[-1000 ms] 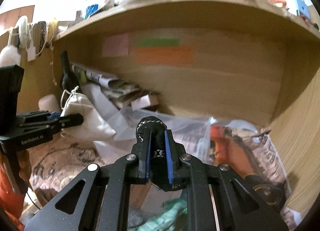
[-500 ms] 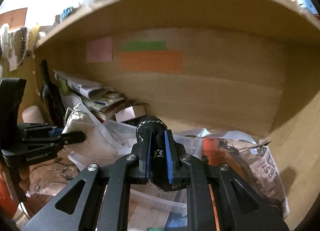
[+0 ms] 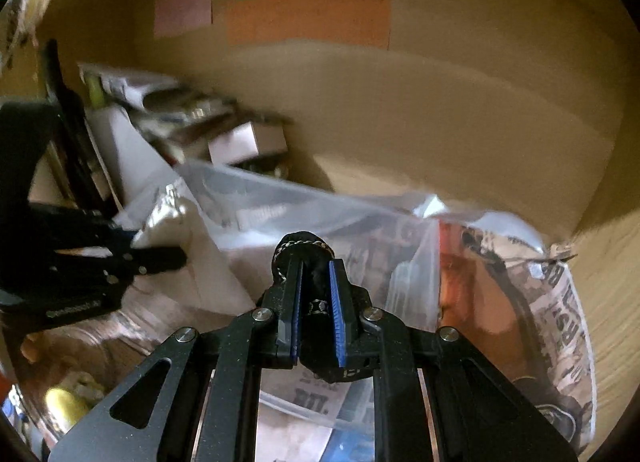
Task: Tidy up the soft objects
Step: 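Lower white pouch into clear box with left tool while right tool drops black bag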
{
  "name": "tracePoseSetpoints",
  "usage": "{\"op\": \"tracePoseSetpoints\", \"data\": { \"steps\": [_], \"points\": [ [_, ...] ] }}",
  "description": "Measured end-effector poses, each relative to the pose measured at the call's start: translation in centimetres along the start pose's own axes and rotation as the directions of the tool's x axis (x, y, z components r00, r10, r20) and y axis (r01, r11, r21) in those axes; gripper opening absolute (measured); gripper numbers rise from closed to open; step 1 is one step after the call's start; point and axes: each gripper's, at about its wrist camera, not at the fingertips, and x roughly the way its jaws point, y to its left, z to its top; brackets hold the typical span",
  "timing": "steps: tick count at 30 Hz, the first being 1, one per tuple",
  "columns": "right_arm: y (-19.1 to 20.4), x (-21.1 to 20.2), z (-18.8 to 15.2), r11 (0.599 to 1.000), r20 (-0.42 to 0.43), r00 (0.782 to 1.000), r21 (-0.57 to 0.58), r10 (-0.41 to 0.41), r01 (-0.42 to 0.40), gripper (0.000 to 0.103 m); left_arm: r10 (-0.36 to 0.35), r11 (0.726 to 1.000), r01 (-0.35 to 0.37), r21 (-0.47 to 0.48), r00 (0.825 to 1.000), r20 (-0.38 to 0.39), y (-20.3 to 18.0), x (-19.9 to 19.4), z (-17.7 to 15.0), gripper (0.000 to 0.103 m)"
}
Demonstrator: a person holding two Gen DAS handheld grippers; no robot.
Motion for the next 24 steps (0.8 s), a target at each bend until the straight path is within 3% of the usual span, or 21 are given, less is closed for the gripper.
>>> {"op": "tracePoseSetpoints", "data": {
  "steps": [3,7,9,11,16,20,24],
  "points": [
    [-0.1,0.8,-0.4,1.0,-0.04,0.999,-0.01,-0.005,0.005,0.013,-0.002,1.0,0.003,0.008,1.0,-0.012,0.0,0.3,0.0,0.02],
    [-0.2,0.8,-0.5,1.0,-0.059,0.998,-0.016,-0.004,0.003,0.016,-0.004,1.0,0.005,0.021,1.0,-0.024,-0.2,0.5,0.2,0.029],
    [-0.1,0.5,-0.5,1.0,-0.06,0.998,-0.02,-0.003,0.002,0.019,0.006,1.0,-0.005,0.028,1.0,-0.015,-0.2,0.1,0.2,0.042],
    [0.0,0.2,-0.5,1.0,-0.054,0.999,-0.025,-0.007,0.006,0.03,0.009,1.0,-0.009,0.026,1.0,0.011,-0.2,-0.8,0.1,0.055],
    [0.3,-2.1,-0.4,0.999,0.017,0.999,-0.033,-0.032,0.033,0.056,0.009,1.0,-0.008,-0.001,0.998,0.065,0.3,-3.4,0.2,0.061],
    [0.7,-4.7,-0.1,0.998,0.093,0.994,-0.028,-0.058,0.06,0.076,0.037,0.999,-0.036,-0.009,0.989,0.146,0.6,-6.6,-0.3,0.076],
    [1.2,-8.2,-0.3,0.996,0.185,0.979,-0.013,-0.08,0.083,0.086,0.044,0.999,-0.043,-0.01,0.977,0.211,0.3,-9.6,-1.4,0.093]
  ]
}}
